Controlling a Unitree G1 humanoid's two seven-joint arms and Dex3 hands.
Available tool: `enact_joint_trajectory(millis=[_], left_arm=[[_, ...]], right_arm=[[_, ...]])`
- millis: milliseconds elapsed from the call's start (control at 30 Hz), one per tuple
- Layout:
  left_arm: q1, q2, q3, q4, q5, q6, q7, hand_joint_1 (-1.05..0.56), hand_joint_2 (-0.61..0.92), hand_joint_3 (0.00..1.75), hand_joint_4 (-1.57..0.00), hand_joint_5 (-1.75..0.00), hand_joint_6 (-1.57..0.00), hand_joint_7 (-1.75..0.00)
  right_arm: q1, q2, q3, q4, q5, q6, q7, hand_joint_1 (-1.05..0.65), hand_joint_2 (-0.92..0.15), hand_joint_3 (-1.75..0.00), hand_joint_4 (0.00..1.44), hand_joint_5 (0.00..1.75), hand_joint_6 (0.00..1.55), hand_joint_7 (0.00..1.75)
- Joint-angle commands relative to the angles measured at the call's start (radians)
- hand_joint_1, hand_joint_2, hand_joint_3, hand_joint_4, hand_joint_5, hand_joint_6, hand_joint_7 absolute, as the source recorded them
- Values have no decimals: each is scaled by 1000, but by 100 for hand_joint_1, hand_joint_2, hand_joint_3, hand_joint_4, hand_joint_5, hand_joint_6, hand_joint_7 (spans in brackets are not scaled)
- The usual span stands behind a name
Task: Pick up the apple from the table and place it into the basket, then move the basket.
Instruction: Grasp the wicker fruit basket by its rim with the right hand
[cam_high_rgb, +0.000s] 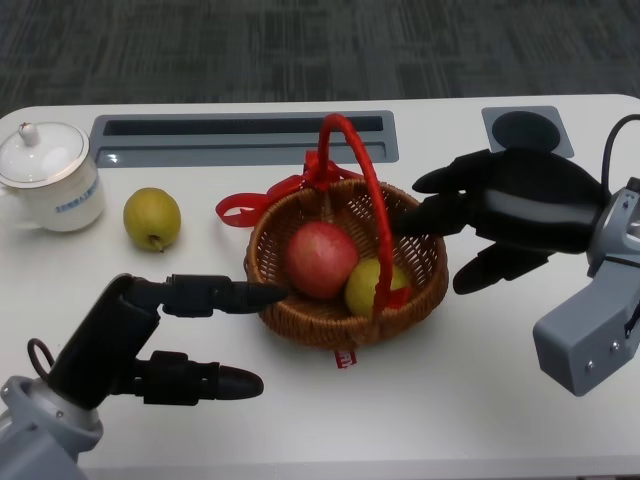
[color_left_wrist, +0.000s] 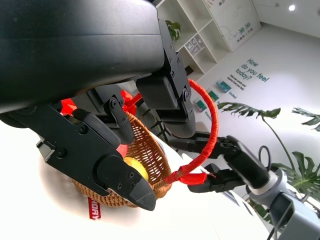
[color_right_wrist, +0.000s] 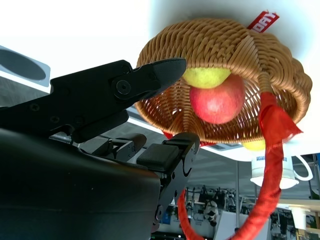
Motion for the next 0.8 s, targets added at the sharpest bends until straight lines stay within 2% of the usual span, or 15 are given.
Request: enact_joint_trajectory(millis=[33, 133, 167, 233, 400, 533, 800], left_arm=[[-20, 6, 7, 35, 12, 4, 8, -36, 58, 0, -108, -2, -96, -1], [-128, -7, 7, 317, 60, -60, 47, -55, 70, 2, -102, -3, -89, -2], [-144, -9, 9, 362, 66, -86, 51, -64, 75, 3, -99, -3, -87, -2], [-153, -9, 11, 388, 68, -126, 51, -72, 78, 2, -99, -4, -87, -2], [-134, -7, 14, 346, 64, -158, 49, -77, 78, 0, -100, -5, -89, -2], [-94, -9, 14, 258, 47, -128, 41, -71, 74, 0, -101, -4, -91, -2], [-15, 3, 20, 83, 36, -62, 35, -59, 69, 0, -104, -5, -94, -2]], right_arm=[[23, -27, -28, -38, 29, -1, 19, -62, -85, 0, 53, 1, 62, 1], [29, -31, -31, -49, 25, 4, 19, -63, -85, 0, 54, 1, 63, 1], [30, -31, -29, -50, 21, 3, 19, -63, -86, 0, 53, 1, 63, 1], [32, -24, -19, -44, 12, -3, 14, -63, -86, -1, 53, 0, 63, 1], [42, 12, 11, -18, -11, -3, 12, -65, -88, -1, 53, 1, 66, 1], [29, 48, 55, 32, -48, 8, 17, -63, -88, -1, 53, 0, 64, 0], [-8, 122, 145, 161, -152, 43, -102, -65, -87, 0, 57, 1, 60, 0]])
